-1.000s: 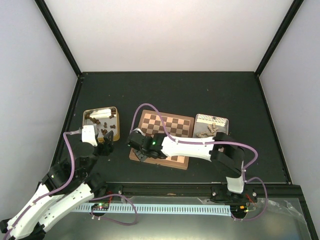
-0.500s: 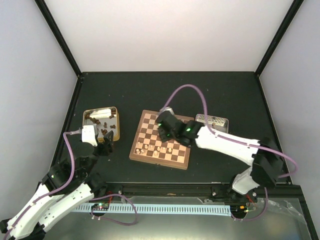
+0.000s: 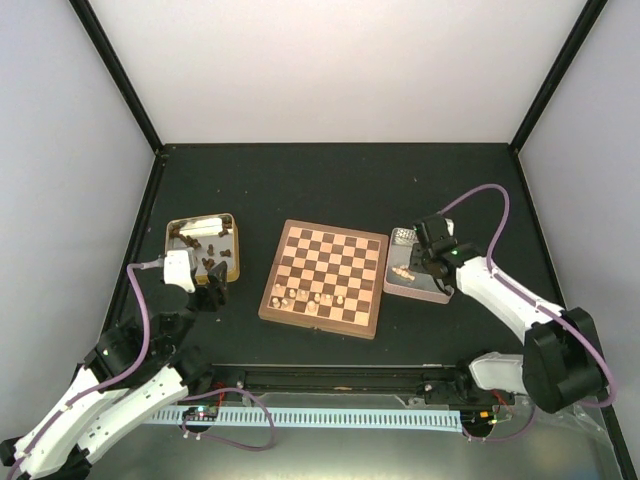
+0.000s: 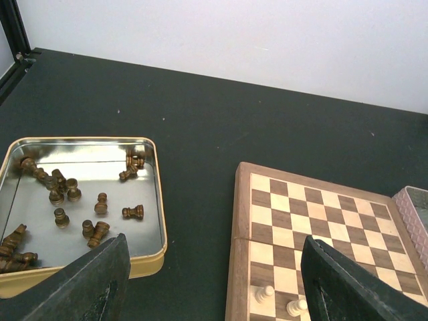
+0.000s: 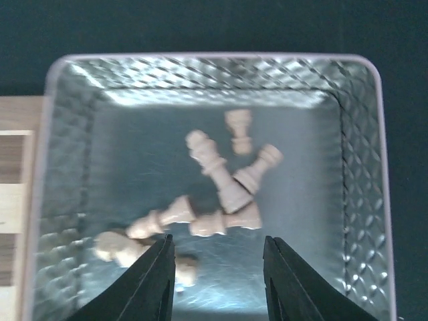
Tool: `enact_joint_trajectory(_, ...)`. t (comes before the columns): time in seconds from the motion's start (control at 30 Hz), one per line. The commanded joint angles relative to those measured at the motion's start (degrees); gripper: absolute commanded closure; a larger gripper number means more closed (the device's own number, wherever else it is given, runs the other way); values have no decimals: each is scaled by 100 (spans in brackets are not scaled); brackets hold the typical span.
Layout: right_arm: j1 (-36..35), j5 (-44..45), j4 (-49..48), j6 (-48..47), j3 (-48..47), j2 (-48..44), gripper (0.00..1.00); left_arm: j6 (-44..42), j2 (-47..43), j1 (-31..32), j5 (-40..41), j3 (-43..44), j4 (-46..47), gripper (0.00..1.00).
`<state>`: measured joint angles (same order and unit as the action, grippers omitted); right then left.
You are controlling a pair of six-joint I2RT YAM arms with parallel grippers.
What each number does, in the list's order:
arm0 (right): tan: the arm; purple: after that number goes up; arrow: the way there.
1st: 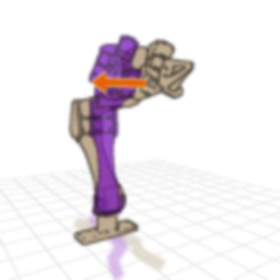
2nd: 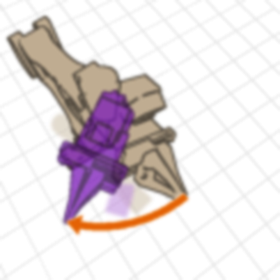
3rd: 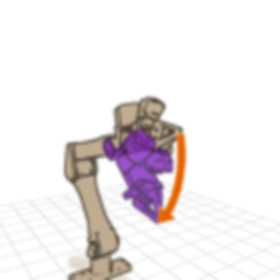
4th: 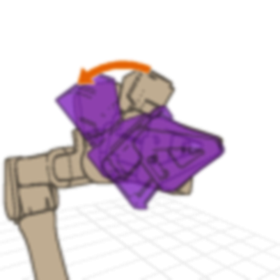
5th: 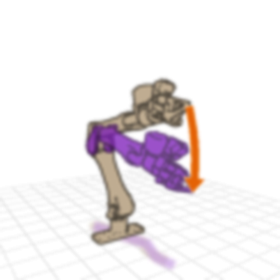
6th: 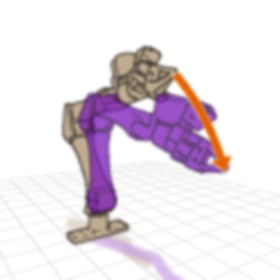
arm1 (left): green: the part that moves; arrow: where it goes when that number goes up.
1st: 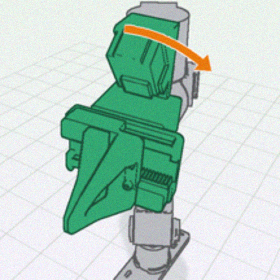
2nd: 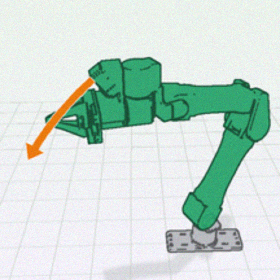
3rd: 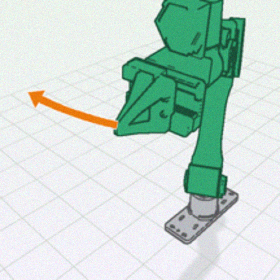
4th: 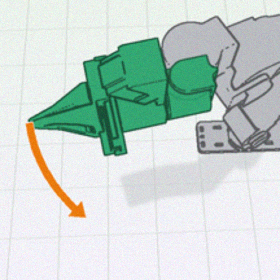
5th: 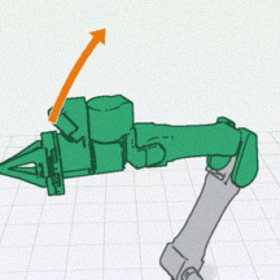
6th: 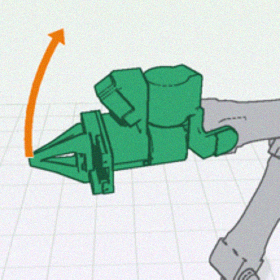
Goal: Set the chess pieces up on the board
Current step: Pick up the chess piece from the storage box.
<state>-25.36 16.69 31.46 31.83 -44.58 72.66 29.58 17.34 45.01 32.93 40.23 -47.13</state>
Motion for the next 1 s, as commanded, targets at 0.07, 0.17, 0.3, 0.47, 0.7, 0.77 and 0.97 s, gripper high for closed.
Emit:
enact_joint_trajectory(0.07, 571, -421, -711, -332, 291, 349, 62, 11, 67, -22, -46, 25, -15, 28)
enact_joint_trajectory(0.17, 658, -576, -914, -591, 128, 712, 65, 18, 67, -28, -55, 28, -15, 28)
enact_joint_trajectory(0.3, 707, -726, -974, -688, -128, 1195, 75, 19, 67, -26, -48, 28, -22, 28)
enact_joint_trajectory(0.47, 748, -664, -1060, -683, -275, 1507, 79, 17, 50, -27, -33, 29, -24, 28)
enact_joint_trajectory(0.7, 780, -553, -969, -697, -385, 1817, 75, -5, 59, -28, -31, 29, -15, 28)
enact_joint_trajectory(0.77, 781, -545, -905, -681, -389, 1874, 73, -5, 59, -24, -29, 29, -17, 28)
enact_joint_trajectory(0.97, 779, -539, -817, -591, -379, 1977, 74, -9, 70, -27, -37, 29, -12, 28)
